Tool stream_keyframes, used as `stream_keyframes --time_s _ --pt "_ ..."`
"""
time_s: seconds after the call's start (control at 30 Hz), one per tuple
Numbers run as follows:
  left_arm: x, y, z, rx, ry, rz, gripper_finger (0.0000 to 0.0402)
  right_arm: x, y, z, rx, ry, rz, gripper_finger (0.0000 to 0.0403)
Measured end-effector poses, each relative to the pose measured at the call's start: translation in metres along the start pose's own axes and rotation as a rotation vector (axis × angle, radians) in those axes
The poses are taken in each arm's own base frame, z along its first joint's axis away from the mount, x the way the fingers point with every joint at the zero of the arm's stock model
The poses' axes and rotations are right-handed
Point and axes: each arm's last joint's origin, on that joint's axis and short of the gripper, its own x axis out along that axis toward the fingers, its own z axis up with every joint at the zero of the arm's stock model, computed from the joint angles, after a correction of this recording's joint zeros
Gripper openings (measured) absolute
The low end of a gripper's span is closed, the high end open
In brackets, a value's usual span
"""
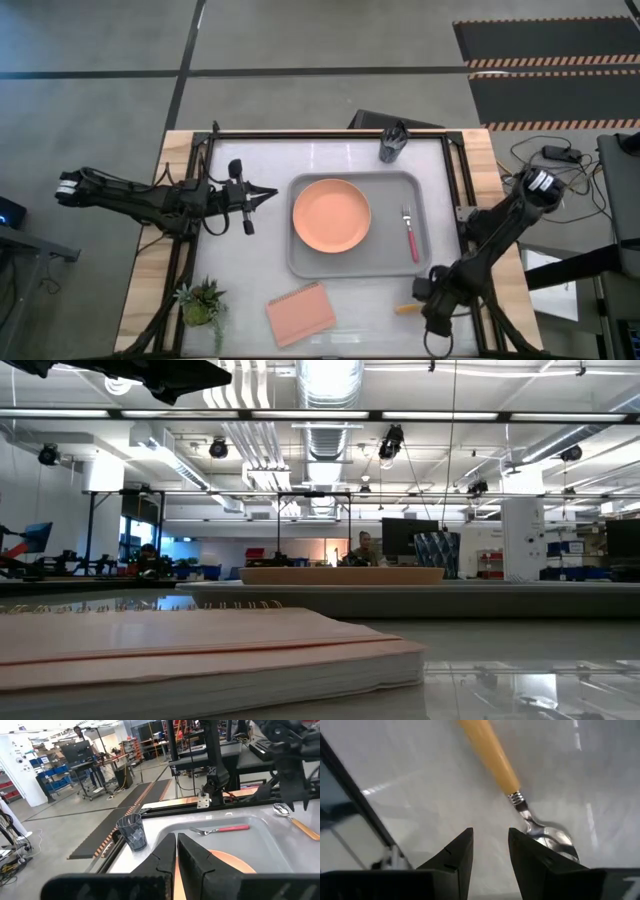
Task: Pick and place plate/cup/fork/spoon on tray
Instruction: Put the yellow spoon to the left side of the pink fork on the gray serving tray
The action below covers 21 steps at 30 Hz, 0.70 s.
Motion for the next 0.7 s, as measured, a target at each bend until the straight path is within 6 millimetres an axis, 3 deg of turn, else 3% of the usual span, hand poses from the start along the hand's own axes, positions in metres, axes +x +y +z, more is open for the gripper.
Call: stream_keyframes --time_s 0.3,0.7 --pt "0.000 0.000 0.000 0.000 0.000 0.000 0.0000 0.012 0.012 0.007 -0.186 0.054 -0.246 0.0111" --pt "0.000 0.000 0.000 0.000 -0.001 0.000 0.0000 0.032 0.019 0.011 -0.279 0.068 -0.298 0.0095"
